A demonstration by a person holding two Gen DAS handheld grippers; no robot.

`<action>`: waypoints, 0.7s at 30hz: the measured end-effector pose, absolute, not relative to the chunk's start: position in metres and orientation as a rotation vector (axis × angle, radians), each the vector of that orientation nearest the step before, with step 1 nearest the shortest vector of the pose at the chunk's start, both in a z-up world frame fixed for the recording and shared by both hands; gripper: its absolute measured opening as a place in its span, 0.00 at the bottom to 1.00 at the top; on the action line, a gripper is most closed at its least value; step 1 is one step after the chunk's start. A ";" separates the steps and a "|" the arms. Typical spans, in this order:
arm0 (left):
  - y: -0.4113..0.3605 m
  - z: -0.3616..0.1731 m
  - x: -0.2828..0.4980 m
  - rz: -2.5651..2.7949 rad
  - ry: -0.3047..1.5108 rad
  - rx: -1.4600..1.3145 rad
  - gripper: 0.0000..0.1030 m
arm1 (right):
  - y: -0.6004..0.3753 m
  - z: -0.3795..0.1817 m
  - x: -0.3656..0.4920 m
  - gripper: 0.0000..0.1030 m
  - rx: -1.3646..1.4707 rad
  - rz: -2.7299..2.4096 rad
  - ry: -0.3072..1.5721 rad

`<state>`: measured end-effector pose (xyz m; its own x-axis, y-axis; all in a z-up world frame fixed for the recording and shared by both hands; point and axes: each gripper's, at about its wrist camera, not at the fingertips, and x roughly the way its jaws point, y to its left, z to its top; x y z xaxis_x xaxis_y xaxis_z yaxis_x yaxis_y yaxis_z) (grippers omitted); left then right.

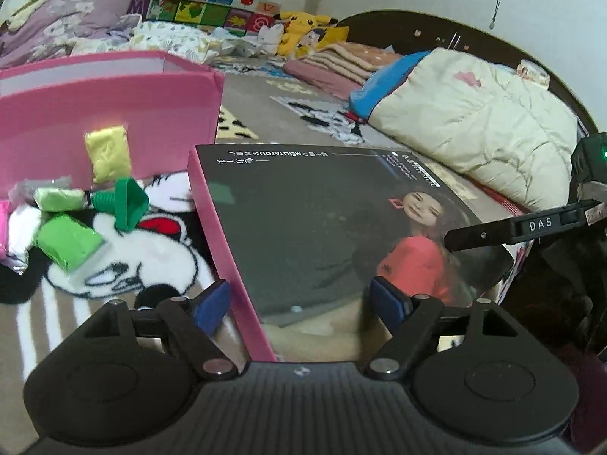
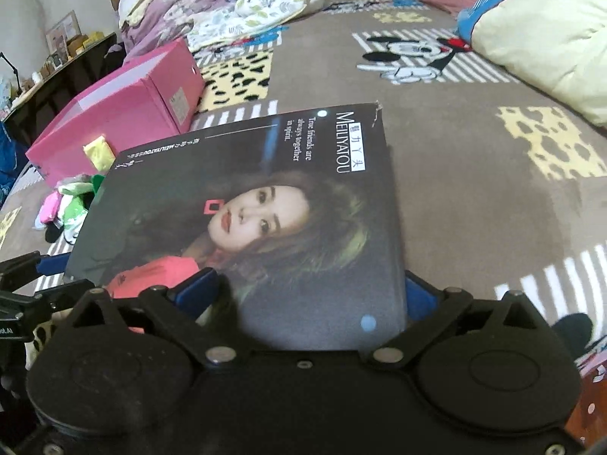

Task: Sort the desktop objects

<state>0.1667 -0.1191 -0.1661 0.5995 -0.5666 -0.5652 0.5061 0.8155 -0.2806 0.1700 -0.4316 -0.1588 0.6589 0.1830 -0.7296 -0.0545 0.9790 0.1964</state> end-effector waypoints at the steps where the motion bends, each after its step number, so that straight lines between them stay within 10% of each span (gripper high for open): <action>1: -0.117 -0.163 0.166 -0.624 0.686 -0.102 0.77 | -0.431 -0.155 0.167 0.98 0.162 0.134 0.836; 21: -0.046 -0.094 0.165 -0.505 0.554 -0.182 0.78 | -0.365 -0.075 0.190 0.98 0.104 0.217 0.686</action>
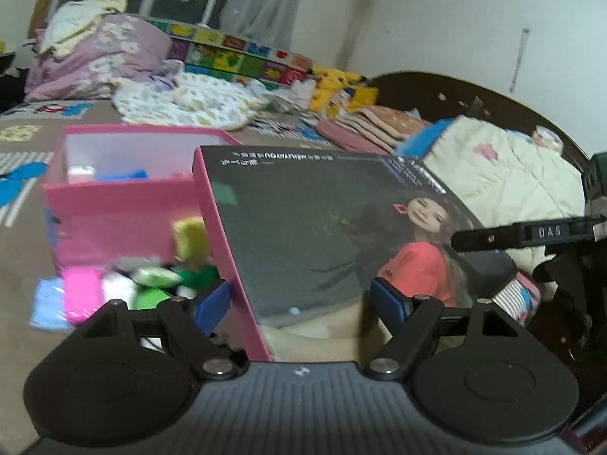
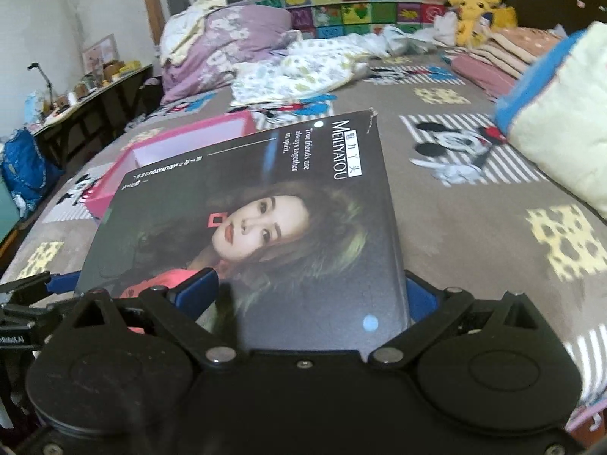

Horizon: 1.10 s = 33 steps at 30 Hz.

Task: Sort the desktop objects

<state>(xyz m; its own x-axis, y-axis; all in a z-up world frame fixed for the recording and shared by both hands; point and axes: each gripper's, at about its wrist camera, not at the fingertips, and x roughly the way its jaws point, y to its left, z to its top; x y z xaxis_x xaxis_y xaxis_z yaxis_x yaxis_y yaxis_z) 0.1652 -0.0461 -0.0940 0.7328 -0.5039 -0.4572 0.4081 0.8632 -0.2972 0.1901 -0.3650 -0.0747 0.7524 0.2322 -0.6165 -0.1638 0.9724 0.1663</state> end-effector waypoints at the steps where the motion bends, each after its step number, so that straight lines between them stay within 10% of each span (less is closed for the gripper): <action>1: -0.040 -0.091 0.168 -0.493 0.547 -0.190 0.78 | -0.360 -0.073 0.196 0.98 0.100 0.227 0.685; 33: 0.072 -0.055 0.297 -0.302 0.527 -0.173 0.78 | -0.233 -0.055 0.346 0.98 0.103 0.368 0.683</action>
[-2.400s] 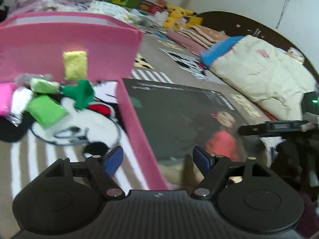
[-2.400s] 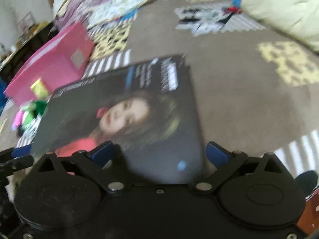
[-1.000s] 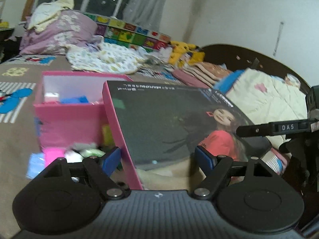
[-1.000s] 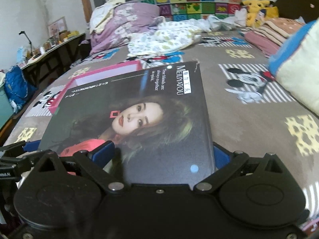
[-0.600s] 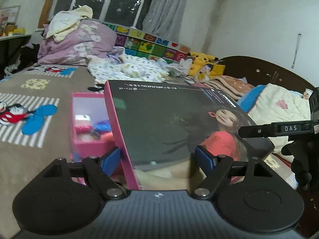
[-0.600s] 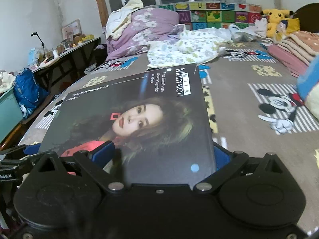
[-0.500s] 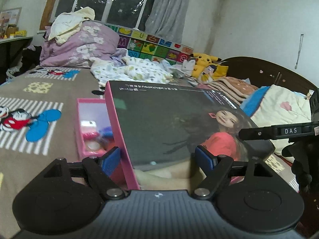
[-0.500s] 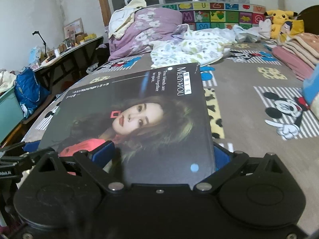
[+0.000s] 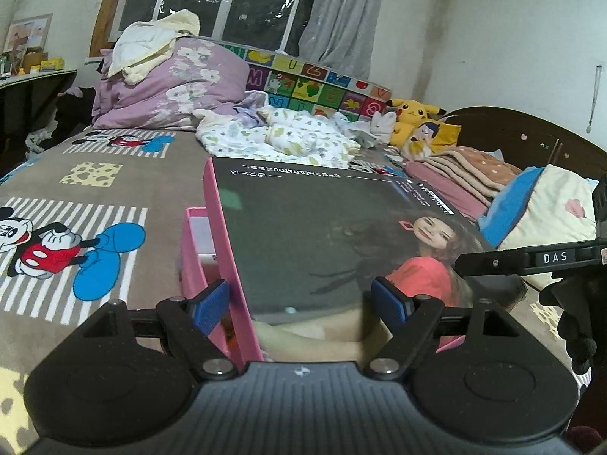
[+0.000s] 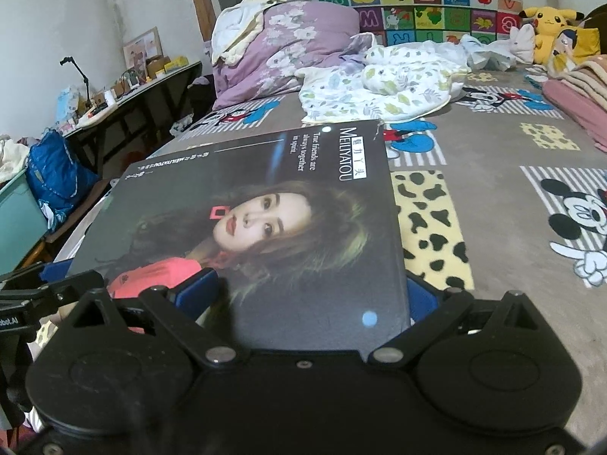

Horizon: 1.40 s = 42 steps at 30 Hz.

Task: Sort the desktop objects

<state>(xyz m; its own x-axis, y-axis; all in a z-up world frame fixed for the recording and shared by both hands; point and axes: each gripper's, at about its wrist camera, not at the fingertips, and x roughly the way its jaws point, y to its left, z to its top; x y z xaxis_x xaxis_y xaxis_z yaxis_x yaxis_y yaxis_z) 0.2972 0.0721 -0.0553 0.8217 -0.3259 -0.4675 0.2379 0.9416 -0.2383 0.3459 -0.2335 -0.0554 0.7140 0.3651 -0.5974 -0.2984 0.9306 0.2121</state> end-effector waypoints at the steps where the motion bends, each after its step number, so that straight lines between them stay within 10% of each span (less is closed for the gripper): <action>1: 0.075 -0.057 0.301 -0.300 0.533 -0.176 0.78 | -0.231 -0.056 0.349 0.98 0.099 0.370 0.687; 42: 0.095 -0.100 0.379 -0.248 0.687 -0.280 0.79 | -0.205 -0.076 0.424 0.97 0.033 0.323 0.766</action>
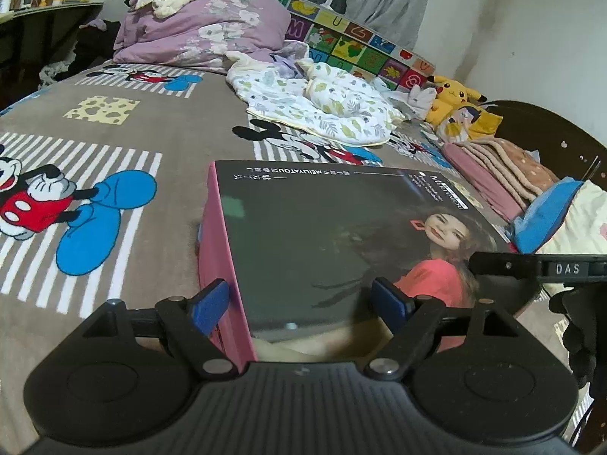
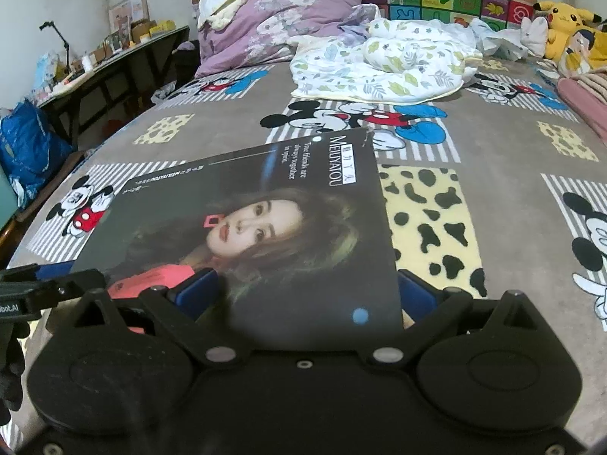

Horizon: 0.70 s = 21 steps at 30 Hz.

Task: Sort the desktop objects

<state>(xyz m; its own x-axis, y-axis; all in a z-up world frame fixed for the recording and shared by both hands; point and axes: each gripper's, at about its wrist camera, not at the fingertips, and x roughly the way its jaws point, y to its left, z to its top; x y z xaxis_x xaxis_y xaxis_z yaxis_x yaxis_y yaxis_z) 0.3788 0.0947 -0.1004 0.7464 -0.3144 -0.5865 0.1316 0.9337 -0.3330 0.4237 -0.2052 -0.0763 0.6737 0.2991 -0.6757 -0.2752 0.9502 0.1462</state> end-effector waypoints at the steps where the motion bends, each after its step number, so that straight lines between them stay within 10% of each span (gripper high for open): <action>1: 0.095 -0.100 0.378 -0.251 0.687 -0.281 0.79 | -0.208 -0.077 0.424 0.97 0.041 0.313 0.760; 21: 0.088 -0.099 0.375 -0.229 0.639 -0.255 0.80 | -0.240 -0.100 0.428 0.96 0.305 0.382 0.827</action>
<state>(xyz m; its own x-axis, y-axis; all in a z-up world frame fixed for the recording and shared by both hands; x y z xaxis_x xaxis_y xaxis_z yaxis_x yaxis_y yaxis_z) 0.3750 0.0880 -0.0994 0.7793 -0.2874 -0.5568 0.1317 0.9439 -0.3030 0.4280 -0.2396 -0.0999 0.6162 0.4422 -0.6518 -0.2090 0.8897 0.4060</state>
